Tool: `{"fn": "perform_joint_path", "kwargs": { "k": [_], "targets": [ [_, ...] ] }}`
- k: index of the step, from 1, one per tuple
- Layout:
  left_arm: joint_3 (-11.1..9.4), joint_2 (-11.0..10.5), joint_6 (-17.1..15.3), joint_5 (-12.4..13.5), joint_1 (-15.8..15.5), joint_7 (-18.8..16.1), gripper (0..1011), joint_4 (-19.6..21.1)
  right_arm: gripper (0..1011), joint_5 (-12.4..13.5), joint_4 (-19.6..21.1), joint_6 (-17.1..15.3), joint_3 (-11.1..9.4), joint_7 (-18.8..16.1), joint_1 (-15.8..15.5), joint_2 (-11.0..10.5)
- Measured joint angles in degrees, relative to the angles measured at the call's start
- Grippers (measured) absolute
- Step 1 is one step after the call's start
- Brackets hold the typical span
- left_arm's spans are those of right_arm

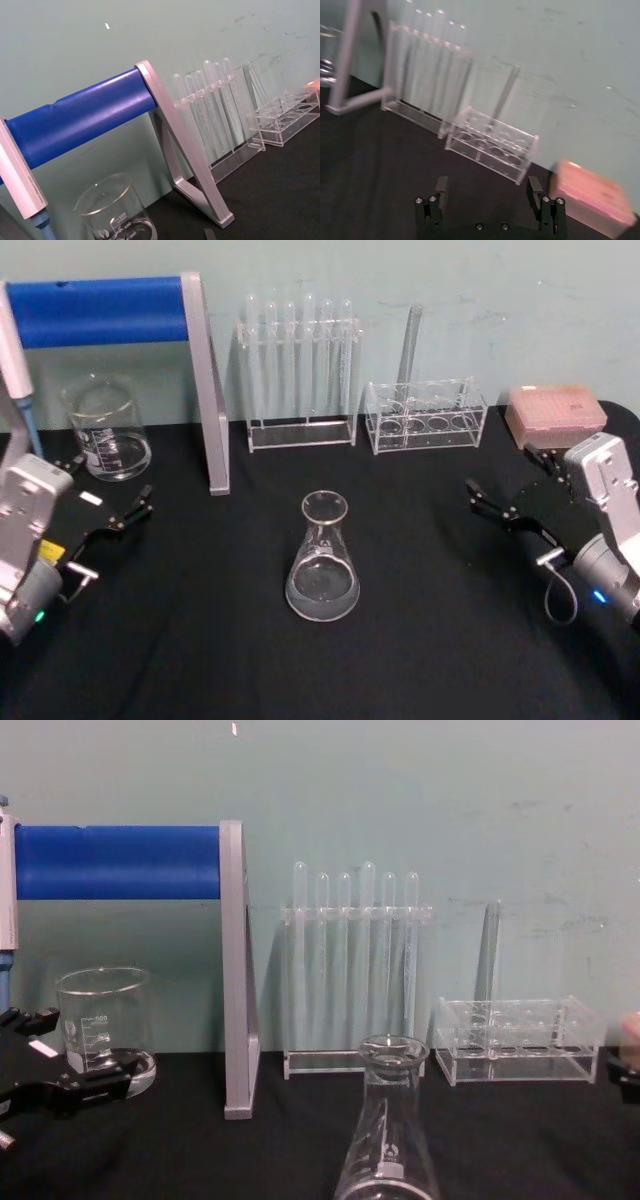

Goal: Grasp the erlenmeyer flask with one hand, shake it three times, then place it back.

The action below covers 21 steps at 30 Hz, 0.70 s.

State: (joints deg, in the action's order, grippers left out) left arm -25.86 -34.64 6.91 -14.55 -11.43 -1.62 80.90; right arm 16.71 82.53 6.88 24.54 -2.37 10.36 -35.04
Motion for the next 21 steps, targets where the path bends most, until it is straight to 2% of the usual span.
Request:
{"fn": "perform_joint_path", "kwargs": {
  "k": [2,4,5,6,12,21],
  "targets": [
    [0.00,0.00,0.00,0.00,0.00,0.00,1001,0.00,1000,1.03,0.74,-0.07,-0.33,-1.44,-0.47,-0.29],
    [0.00,0.00,0.00,0.00,0.00,0.00,1001,0.00,1000,3.50,2.36,-0.36,-1.06,-4.77,-1.61,-0.93],
    [0.00,0.00,0.00,0.00,0.00,0.00,1001,0.00,1000,3.50,2.36,-0.36,-1.06,-4.77,-1.61,-0.93],
    [0.00,0.00,0.00,0.00,0.00,0.00,1001,0.00,1000,4.85,3.25,-0.70,-1.39,-6.40,-2.17,-1.19],
    [0.00,0.00,0.00,0.00,0.00,0.00,1001,0.00,1000,9.10,6.68,-2.17,-2.35,-11.59,-4.86,-1.91],
    [0.00,0.00,0.00,0.00,0.00,0.00,1001,0.00,1000,10.78,10.50,-3.08,-1.88,-15.98,-7.61,-1.72]
  ]
}}
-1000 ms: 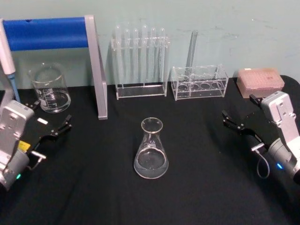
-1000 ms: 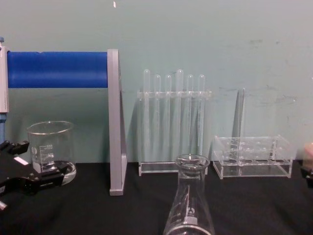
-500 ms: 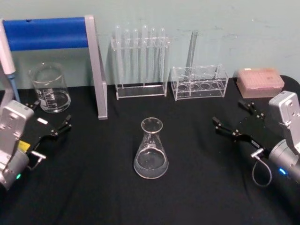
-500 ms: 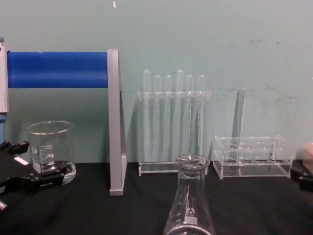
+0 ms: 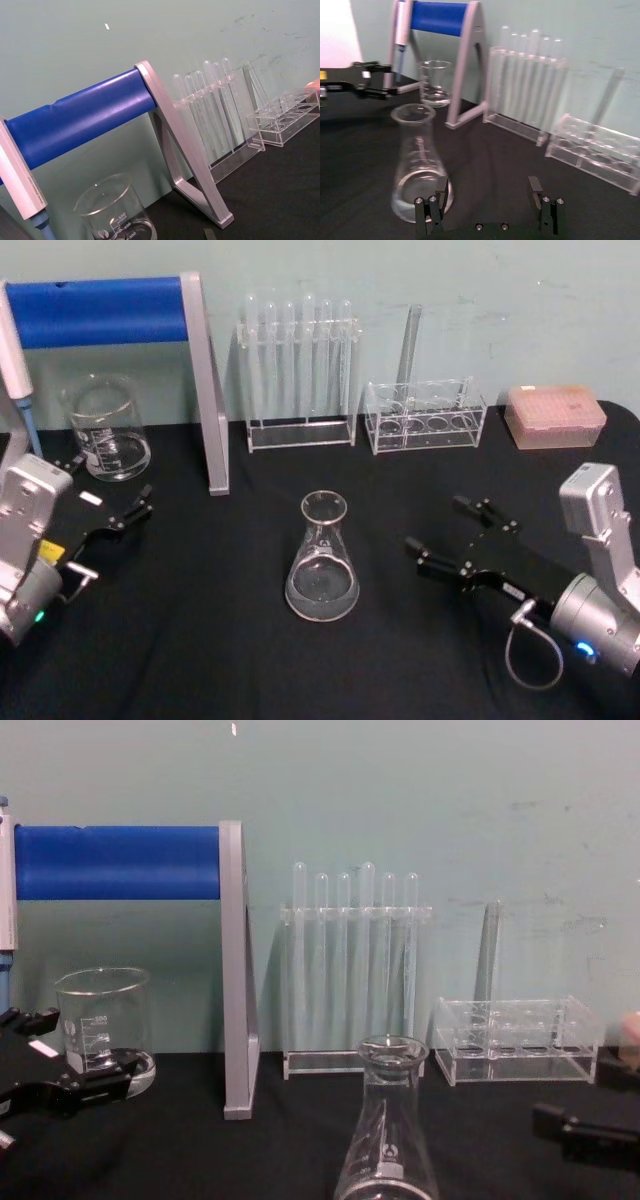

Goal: Grasp the erlenmeyer flask with one hand, shake it three times, then place it back.

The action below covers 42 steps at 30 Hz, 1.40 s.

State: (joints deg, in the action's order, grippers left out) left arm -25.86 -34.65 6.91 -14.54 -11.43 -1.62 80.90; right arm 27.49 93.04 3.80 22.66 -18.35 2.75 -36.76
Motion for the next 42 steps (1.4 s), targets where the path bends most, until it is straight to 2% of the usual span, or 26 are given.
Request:
{"fn": "perform_joint_path", "kwargs": {
  "k": [10,18,42],
  "targets": [
    [0.00,0.00,0.00,0.00,0.00,0.00,1001,0.00,1000,-0.45,1.84,-1.43,1.73,-3.61,-0.76,1.87],
    [0.00,0.00,0.00,-0.01,0.00,0.00,1001,0.00,1000,-1.67,1.82,-2.03,2.42,-4.80,-0.32,3.82],
    [0.00,0.00,0.00,0.00,0.00,0.00,1001,0.00,1000,-6.85,-4.59,-2.08,3.79,-7.50,5.62,11.04]
  ]
}}
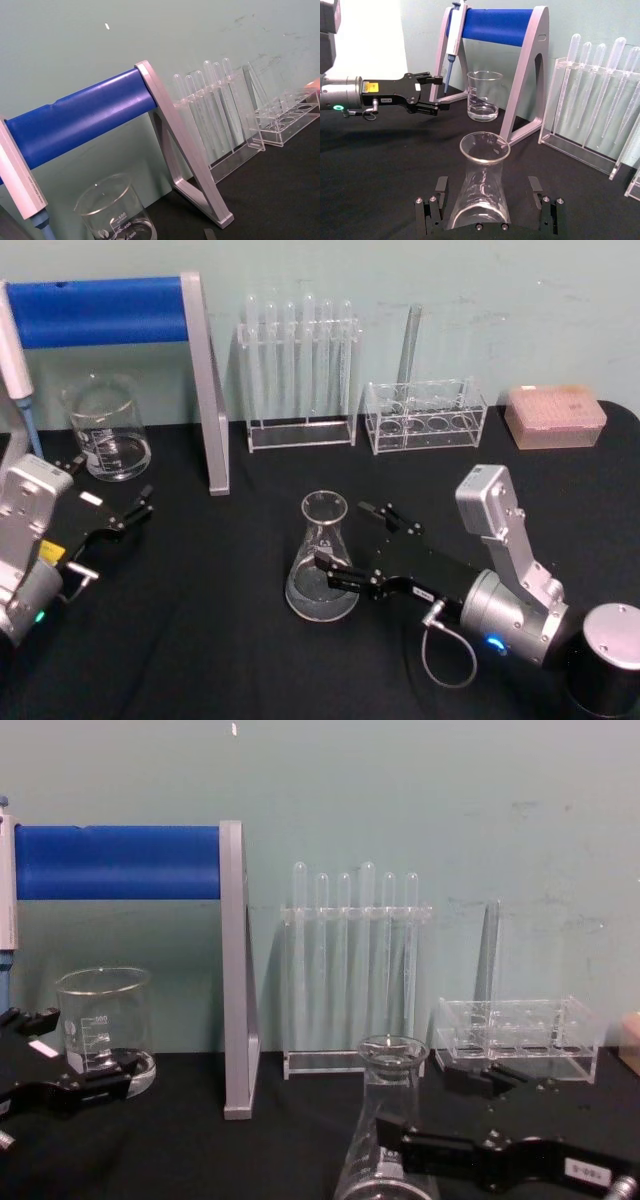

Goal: Grasp the erlenmeyer flask with one hand, shake it three times, then place it back.

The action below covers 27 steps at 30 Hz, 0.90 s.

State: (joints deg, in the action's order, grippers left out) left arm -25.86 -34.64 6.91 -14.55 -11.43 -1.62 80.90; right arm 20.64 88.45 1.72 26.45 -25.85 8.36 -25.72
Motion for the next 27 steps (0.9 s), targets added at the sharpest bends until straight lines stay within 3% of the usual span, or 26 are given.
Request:
{"fn": "perform_joint_path", "kwargs": {
  "k": [13,27],
  "targets": [
    [0.00,0.00,0.00,0.00,0.00,0.00,1001,0.00,1000,-1.46,-4.91,-0.05,0.24,-0.95,3.89,3.90],
    [0.00,0.00,0.00,0.00,0.00,0.00,1001,0.00,1000,-1.74,-6.99,0.18,0.67,-1.76,5.79,5.73]
  ]
}}
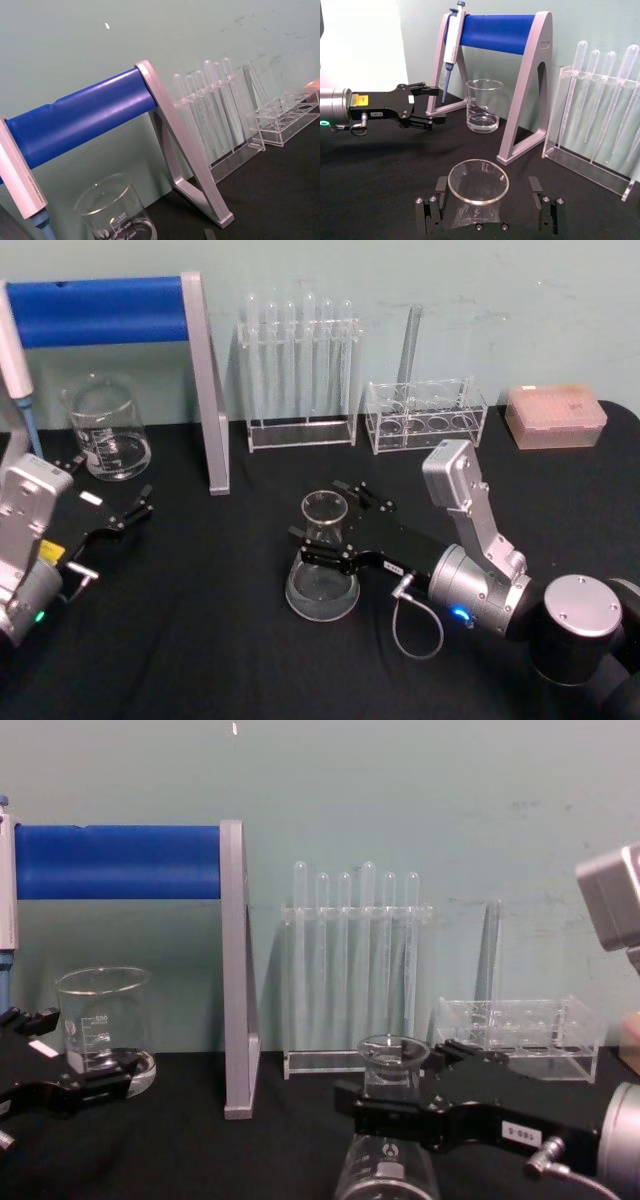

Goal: Grasp the erlenmeyer flask with one hand, shake it three times, then place it back.

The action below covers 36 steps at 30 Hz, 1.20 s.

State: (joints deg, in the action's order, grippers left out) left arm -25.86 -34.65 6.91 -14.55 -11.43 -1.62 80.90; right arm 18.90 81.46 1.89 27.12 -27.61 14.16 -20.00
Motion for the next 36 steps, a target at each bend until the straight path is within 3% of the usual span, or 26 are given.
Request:
{"fn": "perform_joint_path", "kwargs": {
  "k": [16,21,23,36],
  "targets": [
    [0.00,0.00,0.00,0.00,0.00,0.00,1001,0.00,1000,-0.19,0.16,-0.16,0.10,-0.04,-0.03,-0.12],
    [0.00,0.00,0.00,0.00,0.00,0.00,1001,0.00,870,-0.16,0.18,-0.15,0.08,-0.03,-0.05,-0.12],
    [0.00,0.00,0.00,0.00,0.00,0.00,1001,0.00,861,-0.15,0.19,-0.15,0.07,-0.03,-0.07,-0.12],
    [0.00,0.00,0.00,0.00,0.00,0.00,1001,0.00,457,-0.10,0.19,-0.14,0.01,0.01,-0.07,-0.12]
  ]
}}
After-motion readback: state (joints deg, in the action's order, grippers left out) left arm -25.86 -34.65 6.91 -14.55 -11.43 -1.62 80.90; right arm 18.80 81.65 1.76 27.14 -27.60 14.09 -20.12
